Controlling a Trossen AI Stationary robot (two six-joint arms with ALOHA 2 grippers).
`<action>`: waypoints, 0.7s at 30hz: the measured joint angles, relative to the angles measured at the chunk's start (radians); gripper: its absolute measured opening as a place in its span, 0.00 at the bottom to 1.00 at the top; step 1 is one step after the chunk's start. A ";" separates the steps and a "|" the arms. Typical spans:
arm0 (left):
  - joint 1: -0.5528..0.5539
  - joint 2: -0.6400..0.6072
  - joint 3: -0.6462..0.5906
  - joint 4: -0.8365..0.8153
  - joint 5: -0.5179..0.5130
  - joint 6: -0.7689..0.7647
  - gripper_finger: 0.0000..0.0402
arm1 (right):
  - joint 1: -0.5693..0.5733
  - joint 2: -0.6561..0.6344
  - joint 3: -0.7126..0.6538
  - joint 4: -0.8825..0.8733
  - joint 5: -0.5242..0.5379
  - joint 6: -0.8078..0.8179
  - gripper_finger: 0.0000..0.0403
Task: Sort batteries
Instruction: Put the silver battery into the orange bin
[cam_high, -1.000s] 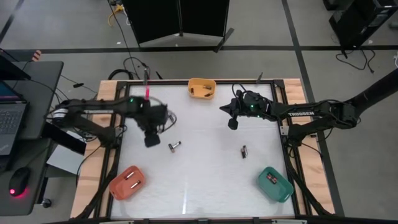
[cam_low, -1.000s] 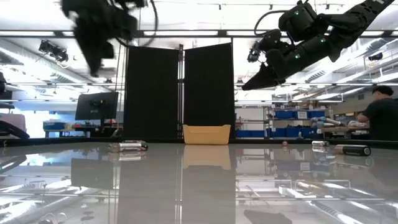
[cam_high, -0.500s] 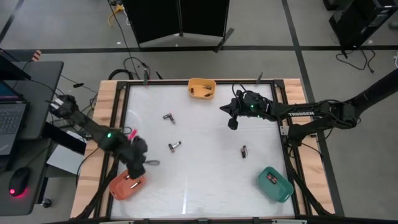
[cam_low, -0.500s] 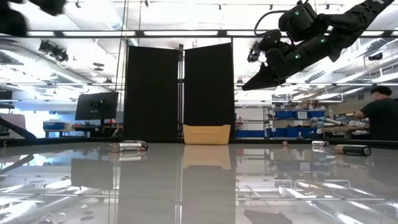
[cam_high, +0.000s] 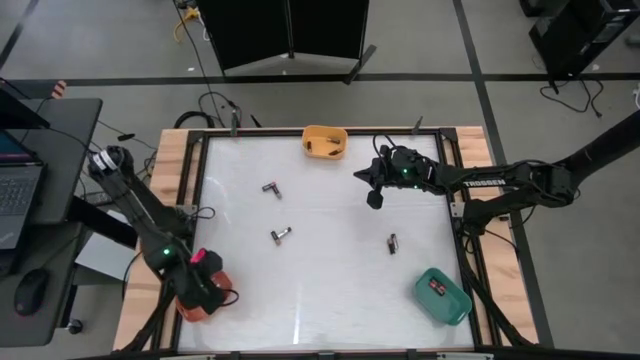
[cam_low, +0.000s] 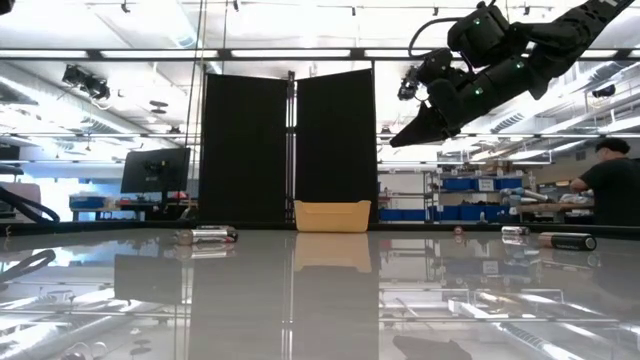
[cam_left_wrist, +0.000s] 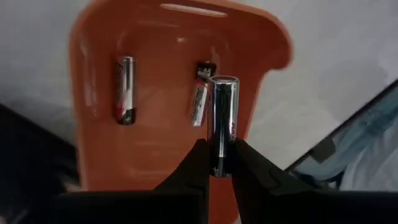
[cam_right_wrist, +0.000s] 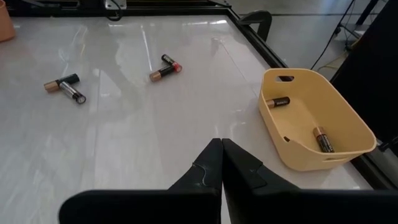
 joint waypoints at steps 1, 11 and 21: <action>-0.001 0.000 -0.022 0.034 -0.001 -0.013 0.12 | 0.000 0.000 0.000 -0.001 0.000 0.000 0.03; 0.014 0.000 -0.177 0.110 0.015 -0.108 0.12 | 0.000 0.000 0.000 -0.005 0.000 0.004 0.03; 0.041 0.000 -0.221 0.139 0.052 -0.105 0.12 | 0.000 0.000 0.000 -0.006 0.000 0.010 0.03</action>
